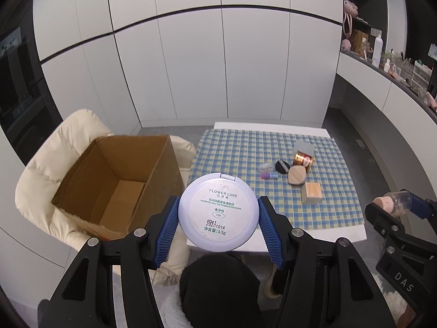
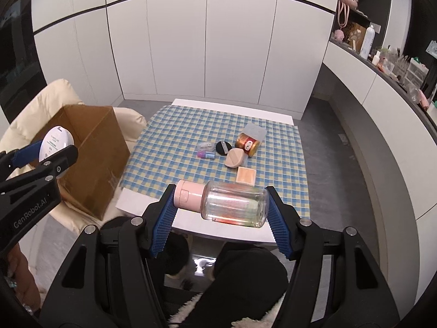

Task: Organize objects
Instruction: 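Lift the white compact with the left tool while the right tool lifts the clear bottle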

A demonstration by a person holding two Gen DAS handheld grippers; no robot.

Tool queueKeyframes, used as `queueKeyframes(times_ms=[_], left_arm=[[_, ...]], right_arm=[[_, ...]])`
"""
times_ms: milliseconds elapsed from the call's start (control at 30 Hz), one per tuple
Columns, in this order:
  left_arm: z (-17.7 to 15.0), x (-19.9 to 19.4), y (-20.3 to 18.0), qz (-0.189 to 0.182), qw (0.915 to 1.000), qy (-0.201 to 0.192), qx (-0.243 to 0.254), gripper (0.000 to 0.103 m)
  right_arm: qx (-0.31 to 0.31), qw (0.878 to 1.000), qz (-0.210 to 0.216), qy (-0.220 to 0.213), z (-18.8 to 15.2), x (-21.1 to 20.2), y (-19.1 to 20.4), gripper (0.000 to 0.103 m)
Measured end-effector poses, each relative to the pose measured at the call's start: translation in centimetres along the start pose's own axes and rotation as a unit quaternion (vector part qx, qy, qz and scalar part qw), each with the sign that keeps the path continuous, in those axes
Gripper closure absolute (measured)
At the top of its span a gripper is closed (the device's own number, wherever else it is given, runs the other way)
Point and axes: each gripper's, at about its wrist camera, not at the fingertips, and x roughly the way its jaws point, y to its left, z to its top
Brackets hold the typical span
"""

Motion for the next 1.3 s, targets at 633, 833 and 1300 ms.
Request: queueKeyframes(times_ms=[633, 833, 1300], left_arm=[[-2.7, -1.0, 1.0, 0.005, 0.9996, 0.024, -0.010, 0.045], [-2.8, -1.4, 1.3, 0.004, 0.9997, 0.019, -0.016, 0.045], [-2.9, -1.4, 1.8, -0.005, 0.9994, 0.021, -0.027, 0.045]], right_arm=[[0.021, 0.999, 0.017, 0.031, -3.7, -1.0, -1.7, 0.037], [0.014, 0.999, 0.018, 0.025, -3.8, -1.4, -1.1, 0.037], [0.008, 0.999, 0.025, 0.035, -3.9, -0.9, -0.4, 0.037]])
